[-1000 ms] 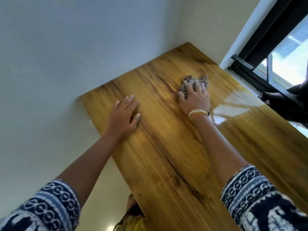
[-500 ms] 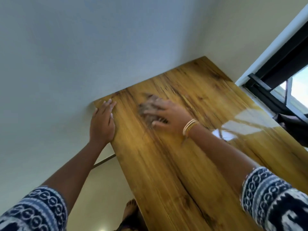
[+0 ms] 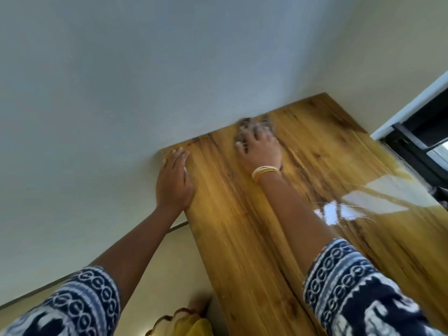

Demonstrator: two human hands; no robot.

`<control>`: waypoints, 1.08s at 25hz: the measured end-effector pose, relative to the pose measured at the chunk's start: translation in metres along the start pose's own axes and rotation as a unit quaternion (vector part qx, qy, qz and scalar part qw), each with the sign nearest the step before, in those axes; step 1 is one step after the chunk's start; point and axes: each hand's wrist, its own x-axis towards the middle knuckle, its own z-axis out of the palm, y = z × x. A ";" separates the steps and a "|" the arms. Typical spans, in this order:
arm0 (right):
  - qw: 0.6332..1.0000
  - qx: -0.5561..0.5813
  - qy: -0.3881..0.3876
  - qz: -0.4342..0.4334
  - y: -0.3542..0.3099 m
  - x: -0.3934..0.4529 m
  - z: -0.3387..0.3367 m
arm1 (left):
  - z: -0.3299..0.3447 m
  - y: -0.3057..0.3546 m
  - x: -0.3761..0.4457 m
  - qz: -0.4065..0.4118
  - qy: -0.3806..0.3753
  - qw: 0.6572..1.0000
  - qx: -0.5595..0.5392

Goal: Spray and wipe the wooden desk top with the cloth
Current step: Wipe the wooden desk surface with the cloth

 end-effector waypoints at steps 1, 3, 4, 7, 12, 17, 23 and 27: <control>0.998 0.002 -0.016 -0.053 -0.027 -0.005 0.004 | -0.002 0.002 -0.002 -0.005 0.005 1.000 0.009; 0.991 -0.012 -0.054 -0.125 -0.068 -0.012 0.010 | -0.012 -0.002 -0.008 0.029 0.001 0.998 0.058; 0.986 -0.023 -0.058 -0.152 -0.080 -0.015 0.011 | -0.019 -0.008 -0.009 0.064 -0.010 0.994 0.092; 0.967 -0.039 -0.038 -0.251 -0.106 -0.022 0.013 | -0.044 -0.039 -0.012 0.139 -0.056 0.975 0.165; 0.957 -0.082 -0.022 -0.278 -0.136 -0.014 0.016 | -0.072 -0.081 -0.023 0.145 -0.079 0.961 0.223; 0.936 -0.086 -0.043 -0.340 -0.122 -0.023 0.008 | -0.077 -0.091 -0.025 0.198 -0.091 0.934 0.282; 0.872 0.012 -0.078 -0.482 -0.063 -0.089 0.003 | -0.080 -0.093 -0.023 0.208 -0.132 0.922 0.299; 0.893 0.019 -0.059 -0.445 -0.087 -0.046 0.010 | -0.084 -0.092 -0.010 0.197 -0.156 0.934 0.255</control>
